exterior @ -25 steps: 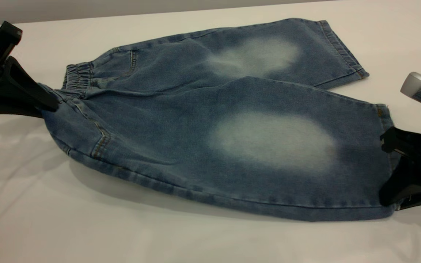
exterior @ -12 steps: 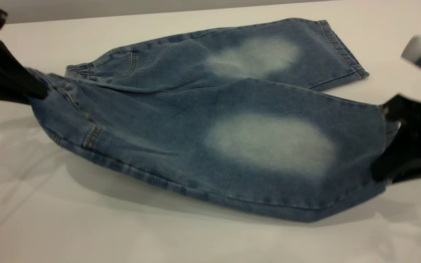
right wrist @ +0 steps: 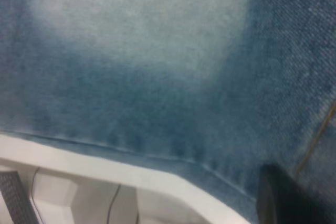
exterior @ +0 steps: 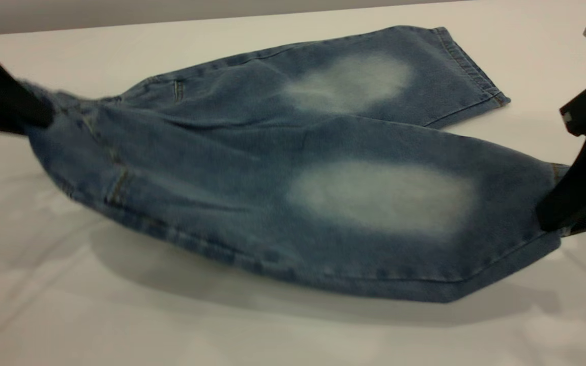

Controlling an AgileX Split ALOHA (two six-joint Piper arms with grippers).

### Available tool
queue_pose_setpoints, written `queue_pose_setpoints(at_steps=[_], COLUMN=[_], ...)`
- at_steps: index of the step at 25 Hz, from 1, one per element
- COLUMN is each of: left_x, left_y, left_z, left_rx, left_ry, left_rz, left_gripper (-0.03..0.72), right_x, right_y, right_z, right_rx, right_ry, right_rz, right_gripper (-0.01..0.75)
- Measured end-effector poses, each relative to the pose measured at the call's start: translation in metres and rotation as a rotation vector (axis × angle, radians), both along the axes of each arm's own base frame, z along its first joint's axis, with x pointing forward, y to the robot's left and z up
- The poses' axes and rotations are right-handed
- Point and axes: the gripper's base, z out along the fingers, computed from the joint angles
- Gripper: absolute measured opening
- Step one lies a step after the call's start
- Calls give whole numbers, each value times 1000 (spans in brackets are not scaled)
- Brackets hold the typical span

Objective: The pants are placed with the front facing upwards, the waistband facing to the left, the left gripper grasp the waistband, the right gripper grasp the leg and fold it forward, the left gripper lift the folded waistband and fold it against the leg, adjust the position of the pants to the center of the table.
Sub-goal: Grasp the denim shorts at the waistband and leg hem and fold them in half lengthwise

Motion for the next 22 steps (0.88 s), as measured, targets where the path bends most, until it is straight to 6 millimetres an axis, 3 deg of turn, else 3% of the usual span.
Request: queue_pose_setpoints(at_steps=[10, 15, 22], left_x=[-48, -49, -41], left_y=[-8, -7, -9], left_z=[5, 16, 21], left_rx=[18, 34, -25], left_ry=[39, 2, -36], left_rz=[-19, 26, 113], left_gripper=[87, 87, 87], right_x=[-16, -12, 20], right_y=[-1, -1, 2], right_z=[34, 56, 86], right_rx=[-1, 11, 33], right_ry=[-17, -86, -205], right_rz=[35, -4, -15], right_gripper=[25, 25, 25])
